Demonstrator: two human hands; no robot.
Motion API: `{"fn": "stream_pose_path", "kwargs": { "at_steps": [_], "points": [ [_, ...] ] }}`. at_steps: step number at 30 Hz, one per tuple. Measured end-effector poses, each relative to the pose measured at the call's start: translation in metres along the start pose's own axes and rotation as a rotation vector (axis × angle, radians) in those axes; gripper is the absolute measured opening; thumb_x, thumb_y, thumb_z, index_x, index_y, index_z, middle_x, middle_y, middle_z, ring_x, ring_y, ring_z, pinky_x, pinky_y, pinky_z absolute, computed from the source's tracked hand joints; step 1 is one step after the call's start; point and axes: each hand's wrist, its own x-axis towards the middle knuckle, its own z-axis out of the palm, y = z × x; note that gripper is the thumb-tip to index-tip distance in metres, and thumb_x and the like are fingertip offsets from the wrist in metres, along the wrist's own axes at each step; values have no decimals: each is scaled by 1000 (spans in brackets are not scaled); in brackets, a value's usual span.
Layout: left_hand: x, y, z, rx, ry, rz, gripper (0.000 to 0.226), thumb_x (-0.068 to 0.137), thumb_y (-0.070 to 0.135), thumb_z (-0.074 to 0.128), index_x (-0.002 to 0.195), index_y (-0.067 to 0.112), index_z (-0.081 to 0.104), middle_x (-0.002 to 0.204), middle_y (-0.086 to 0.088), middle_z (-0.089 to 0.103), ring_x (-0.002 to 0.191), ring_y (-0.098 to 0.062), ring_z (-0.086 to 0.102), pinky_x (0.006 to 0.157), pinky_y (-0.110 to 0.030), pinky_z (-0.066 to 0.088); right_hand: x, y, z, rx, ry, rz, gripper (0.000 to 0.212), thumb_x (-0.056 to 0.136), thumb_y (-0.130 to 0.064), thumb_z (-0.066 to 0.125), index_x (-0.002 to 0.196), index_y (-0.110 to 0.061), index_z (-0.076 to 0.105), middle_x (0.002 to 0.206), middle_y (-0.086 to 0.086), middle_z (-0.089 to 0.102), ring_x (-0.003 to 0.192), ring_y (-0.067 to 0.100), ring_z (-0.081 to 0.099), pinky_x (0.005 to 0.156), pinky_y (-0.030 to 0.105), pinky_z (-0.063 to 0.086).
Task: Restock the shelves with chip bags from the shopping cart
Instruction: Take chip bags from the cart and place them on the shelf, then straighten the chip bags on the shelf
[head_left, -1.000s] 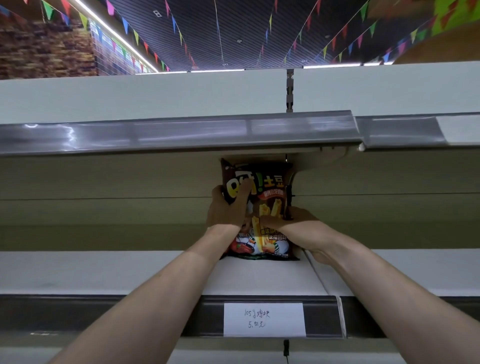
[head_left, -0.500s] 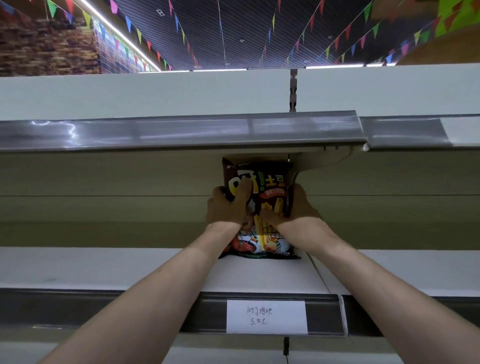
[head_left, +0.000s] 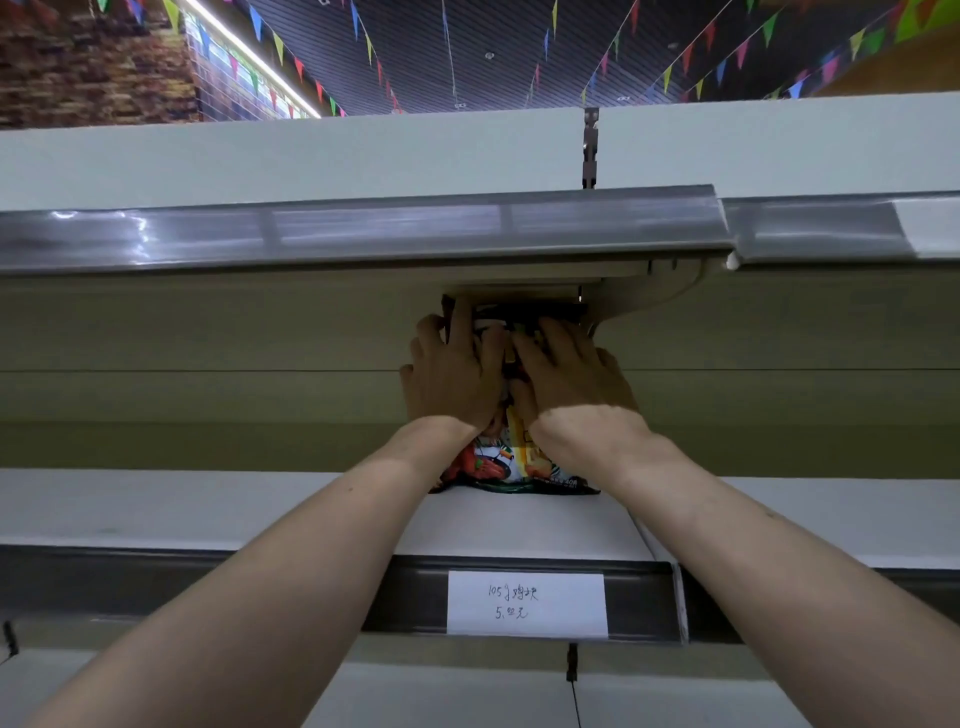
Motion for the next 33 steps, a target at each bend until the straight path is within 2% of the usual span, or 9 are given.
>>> {"fn": "stream_pose_path", "kwargs": {
  "at_steps": [5, 8, 11, 13, 17, 20, 23, 30, 33],
  "points": [
    [-6, 4, -22, -8, 62, -32, 41, 99, 43, 40, 135, 24, 46, 130, -11, 43, 118, -32, 46, 99, -43, 36, -3, -12, -10, 33, 1, -86, 52, 87, -31, 36, 123, -6, 62, 121, 21, 59, 113, 41, 55, 96, 55, 45],
    [-13, 2, -41, 71, 101, -56, 47, 100, 39, 41, 141, 17, 41, 136, -13, 41, 120, -32, 46, 102, -41, 37, -4, -28, -16, 44, -32, -136, 50, 89, -29, 39, 131, -9, 57, 132, 17, 52, 125, 38, 46, 102, 47, 40],
    [-22, -3, -60, 104, 157, -103, 46, 99, 34, 46, 141, 13, 40, 135, -14, 42, 116, -34, 50, 98, -44, 42, -8, -44, -26, 93, -178, -152, 45, 100, -27, 37, 143, -17, 41, 150, 12, 34, 139, 30, 29, 111, 39, 27],
    [-31, -4, -75, 149, 176, -184, 44, 99, 33, 46, 139, 16, 42, 135, -13, 42, 114, -34, 52, 94, -43, 45, -11, -55, -35, 152, -269, -155, 42, 104, -28, 33, 144, -17, 37, 155, 11, 28, 142, 28, 27, 109, 37, 31],
    [-60, -5, -116, 277, 284, -327, 40, 98, 33, 48, 135, 18, 46, 132, -11, 45, 113, -33, 54, 92, -40, 45, -16, -85, -46, 194, -200, -330, 36, 102, -25, 36, 135, -14, 44, 142, 12, 43, 128, 33, 41, 95, 41, 39],
    [-95, -11, -154, 369, 358, -423, 39, 97, 34, 48, 132, 19, 46, 131, -8, 44, 116, -30, 52, 95, -40, 42, -30, -115, -47, 276, -114, -488, 36, 99, -25, 41, 130, -9, 50, 139, 14, 44, 133, 32, 35, 104, 44, 30],
    [-134, -14, -196, 456, 417, -535, 37, 97, 34, 48, 131, 19, 47, 132, -7, 44, 117, -28, 52, 98, -39, 41, -53, -151, -51, 389, -112, -608, 39, 99, -27, 40, 132, -8, 50, 145, 13, 41, 142, 29, 25, 111, 42, 21],
    [-241, -3, -293, 676, 489, -746, 34, 95, 32, 49, 126, 18, 51, 129, -8, 48, 112, -26, 54, 97, -40, 44, -117, -234, -90, 578, -153, -864, 41, 101, -34, 36, 135, -14, 44, 146, 8, 37, 143, 25, 22, 113, 38, 19],
    [-293, 15, -331, 748, 524, -840, 34, 95, 30, 49, 126, 18, 51, 129, -8, 47, 110, -25, 53, 90, -34, 43, -151, -265, -117, 660, -182, -960, 43, 101, -35, 37, 138, -16, 42, 146, 7, 38, 143, 25, 21, 112, 36, 19]
  ]
}}
